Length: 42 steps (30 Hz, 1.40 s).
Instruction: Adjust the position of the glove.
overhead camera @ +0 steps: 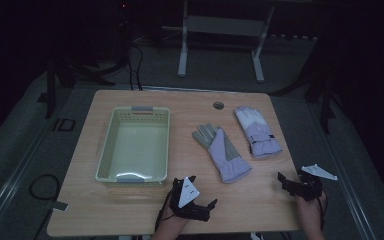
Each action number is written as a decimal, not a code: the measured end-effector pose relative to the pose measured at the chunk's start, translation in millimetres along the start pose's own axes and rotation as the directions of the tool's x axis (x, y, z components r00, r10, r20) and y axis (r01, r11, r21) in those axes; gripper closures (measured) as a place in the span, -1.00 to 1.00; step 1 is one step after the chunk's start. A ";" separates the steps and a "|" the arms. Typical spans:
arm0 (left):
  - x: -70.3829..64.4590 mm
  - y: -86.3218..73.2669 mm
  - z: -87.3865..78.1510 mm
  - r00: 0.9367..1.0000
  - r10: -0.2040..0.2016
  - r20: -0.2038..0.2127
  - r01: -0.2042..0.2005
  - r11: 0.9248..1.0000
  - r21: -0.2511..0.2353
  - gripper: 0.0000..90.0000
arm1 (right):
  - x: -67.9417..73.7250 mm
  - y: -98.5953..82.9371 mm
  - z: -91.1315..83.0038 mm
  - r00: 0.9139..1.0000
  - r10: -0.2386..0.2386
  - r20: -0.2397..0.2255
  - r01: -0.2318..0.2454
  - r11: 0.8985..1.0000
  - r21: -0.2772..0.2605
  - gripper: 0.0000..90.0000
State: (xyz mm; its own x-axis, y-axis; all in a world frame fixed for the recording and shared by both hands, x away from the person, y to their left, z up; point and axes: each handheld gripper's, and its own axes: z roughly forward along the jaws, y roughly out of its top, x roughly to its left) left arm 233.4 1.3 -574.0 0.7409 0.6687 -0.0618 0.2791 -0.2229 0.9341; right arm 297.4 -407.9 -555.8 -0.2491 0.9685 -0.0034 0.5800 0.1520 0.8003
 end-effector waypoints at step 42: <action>-0.9 0.0 -0.3 1.000 0.012 0.019 -0.012 1.000 0.001 -1.00 | 84.7 98.8 25.5 0.936 -0.130 -0.328 0.163 0.984 0.076 -0.71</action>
State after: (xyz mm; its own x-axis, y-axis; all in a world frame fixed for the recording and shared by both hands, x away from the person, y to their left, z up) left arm 232.6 0.9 -573.9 0.7558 0.6523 -0.0574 0.2707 -0.2313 0.9345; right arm 353.4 -305.7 -492.3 -0.5629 0.8217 0.0890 0.5884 0.3228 0.7414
